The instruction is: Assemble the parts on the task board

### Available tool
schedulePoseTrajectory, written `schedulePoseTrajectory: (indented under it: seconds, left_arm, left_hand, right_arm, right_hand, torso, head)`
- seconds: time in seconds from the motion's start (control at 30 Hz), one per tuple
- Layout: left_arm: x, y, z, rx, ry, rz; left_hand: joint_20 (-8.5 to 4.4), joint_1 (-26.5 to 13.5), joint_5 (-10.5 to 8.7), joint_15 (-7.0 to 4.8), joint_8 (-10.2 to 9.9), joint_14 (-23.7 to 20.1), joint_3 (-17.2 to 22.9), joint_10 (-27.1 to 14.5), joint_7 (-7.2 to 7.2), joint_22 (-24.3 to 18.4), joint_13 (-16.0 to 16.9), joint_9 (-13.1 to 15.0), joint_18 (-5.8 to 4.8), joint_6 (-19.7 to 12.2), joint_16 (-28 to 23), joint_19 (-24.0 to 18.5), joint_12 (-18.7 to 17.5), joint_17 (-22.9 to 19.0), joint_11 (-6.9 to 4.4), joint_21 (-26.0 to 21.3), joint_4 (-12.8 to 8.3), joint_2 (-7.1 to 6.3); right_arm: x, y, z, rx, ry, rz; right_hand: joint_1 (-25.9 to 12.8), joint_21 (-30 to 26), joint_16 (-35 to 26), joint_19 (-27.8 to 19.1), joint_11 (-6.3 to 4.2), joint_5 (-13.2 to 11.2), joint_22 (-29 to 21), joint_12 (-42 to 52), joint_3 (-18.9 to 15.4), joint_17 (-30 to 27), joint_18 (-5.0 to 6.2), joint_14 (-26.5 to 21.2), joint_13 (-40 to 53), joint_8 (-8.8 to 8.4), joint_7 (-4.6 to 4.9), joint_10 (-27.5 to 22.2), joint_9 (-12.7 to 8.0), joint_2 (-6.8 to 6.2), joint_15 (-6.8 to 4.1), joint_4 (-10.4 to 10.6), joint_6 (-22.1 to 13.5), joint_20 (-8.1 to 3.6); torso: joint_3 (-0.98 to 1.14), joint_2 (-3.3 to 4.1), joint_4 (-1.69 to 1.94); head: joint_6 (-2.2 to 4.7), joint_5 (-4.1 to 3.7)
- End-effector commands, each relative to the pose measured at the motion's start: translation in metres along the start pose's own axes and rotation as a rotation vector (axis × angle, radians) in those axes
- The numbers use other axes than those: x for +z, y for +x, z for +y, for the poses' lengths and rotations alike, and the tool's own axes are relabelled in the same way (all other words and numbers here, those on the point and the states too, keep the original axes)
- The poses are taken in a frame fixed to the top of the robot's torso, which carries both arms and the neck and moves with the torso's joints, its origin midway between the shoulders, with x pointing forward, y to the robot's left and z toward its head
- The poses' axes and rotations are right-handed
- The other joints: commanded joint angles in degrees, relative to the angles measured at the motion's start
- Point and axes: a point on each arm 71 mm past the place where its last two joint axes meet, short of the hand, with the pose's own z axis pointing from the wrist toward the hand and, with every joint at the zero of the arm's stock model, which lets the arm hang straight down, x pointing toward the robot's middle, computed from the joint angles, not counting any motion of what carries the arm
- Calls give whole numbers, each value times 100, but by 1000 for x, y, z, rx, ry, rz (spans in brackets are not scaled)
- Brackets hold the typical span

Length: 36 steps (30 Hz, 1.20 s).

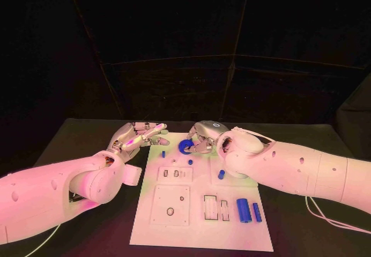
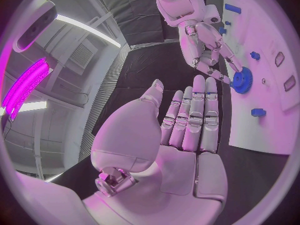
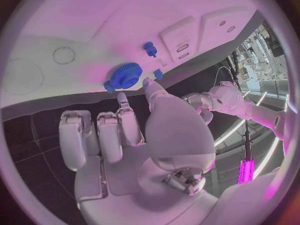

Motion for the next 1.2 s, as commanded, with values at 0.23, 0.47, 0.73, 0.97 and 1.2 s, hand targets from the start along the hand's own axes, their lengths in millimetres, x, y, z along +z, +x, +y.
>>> schedulePoseTrajectory:
  seconds: [0.23,0.47,0.73,0.97,1.2]
  left_arm:
    - [1,1,-1,-2,4,7]
    - [1,2,-1,-2,4,6]
    - [1,1,-1,-2,4,6]
    - [1,1,-1,-1,4,4]
    - [1,0,-1,0,4,2]
  left_hand:
    - [14,7,9,15,-26,7,7,27,-9,-8,5,3,30,41,-19,17,-24,6,-12,-27,-25,46]
    - [14,7,9,15,-26,7,7,27,-9,-8,5,3,30,41,-19,17,-24,6,-12,-27,-25,46]
    - [14,7,9,15,-26,7,7,27,-9,-8,5,3,30,41,-19,17,-24,6,-12,-27,-25,46]
    - [14,7,9,15,-26,7,7,27,-9,-8,5,3,30,41,-19,17,-24,6,-12,-27,-25,46]
    - [14,7,9,15,-26,7,7,27,-9,-8,5,3,30,41,-19,17,-24,6,-12,-27,-25,46]
  right_arm:
    - [4,5,2,10,-4,67]
    - [7,7,-1,5,33,87]
    - [7,7,-4,6,57,86]
    - [5,4,-6,13,57,59]
    - [-3,-7,-7,69,-7,-74]
  right_hand:
    - [-19,19,-11,554,0,-59,1444,19,-15,1064,-71,516,552,-28,7,18,-9,55,-7,35,-17,2]
    - [-46,14,-13,543,24,-116,1430,5,-61,1060,-68,514,543,-75,36,5,-36,76,9,85,-125,10]
    - [-36,14,-14,545,35,-121,1432,5,-75,1060,-68,514,545,-84,49,4,-47,73,18,90,-210,17]
    - [-13,18,-13,553,37,-109,1443,22,-71,1060,-71,514,561,-73,50,15,-43,84,22,84,-178,20]
    - [98,25,-14,568,26,24,1462,52,-57,1061,-75,514,591,-44,37,39,-28,106,18,32,-123,25]
  torso:
    - [-3,8,-12]
    - [-6,2,6]
    - [0,5,-10]
    - [0,3,-10]
    - [4,3,-11]
  head:
    - [-43,16]
    - [-49,5]
    - [-39,21]
    - [-31,14]
    - [-22,2]
